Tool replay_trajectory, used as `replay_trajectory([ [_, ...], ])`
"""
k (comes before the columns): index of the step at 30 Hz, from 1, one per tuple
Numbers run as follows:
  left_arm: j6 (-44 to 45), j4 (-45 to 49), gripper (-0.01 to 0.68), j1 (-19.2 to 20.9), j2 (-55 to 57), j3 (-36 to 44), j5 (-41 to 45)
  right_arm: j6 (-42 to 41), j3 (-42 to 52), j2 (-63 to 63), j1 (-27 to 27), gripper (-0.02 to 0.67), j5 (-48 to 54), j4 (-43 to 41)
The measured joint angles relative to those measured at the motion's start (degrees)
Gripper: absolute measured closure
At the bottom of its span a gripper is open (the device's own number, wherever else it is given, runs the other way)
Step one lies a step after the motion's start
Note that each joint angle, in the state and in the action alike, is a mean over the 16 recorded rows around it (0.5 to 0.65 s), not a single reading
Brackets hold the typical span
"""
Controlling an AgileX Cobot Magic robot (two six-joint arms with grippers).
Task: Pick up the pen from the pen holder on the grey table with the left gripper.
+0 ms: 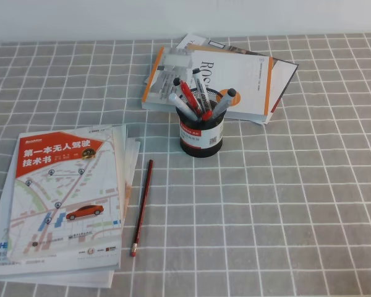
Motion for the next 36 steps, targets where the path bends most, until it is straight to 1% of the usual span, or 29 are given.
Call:
replay_trajectory([
  [36, -0.36, -0.54, 0.673, 0.0, 0.0, 0.0, -0.52, 0.0, 0.0, 0.0, 0.0, 0.662, 0.0, 0.0],
])
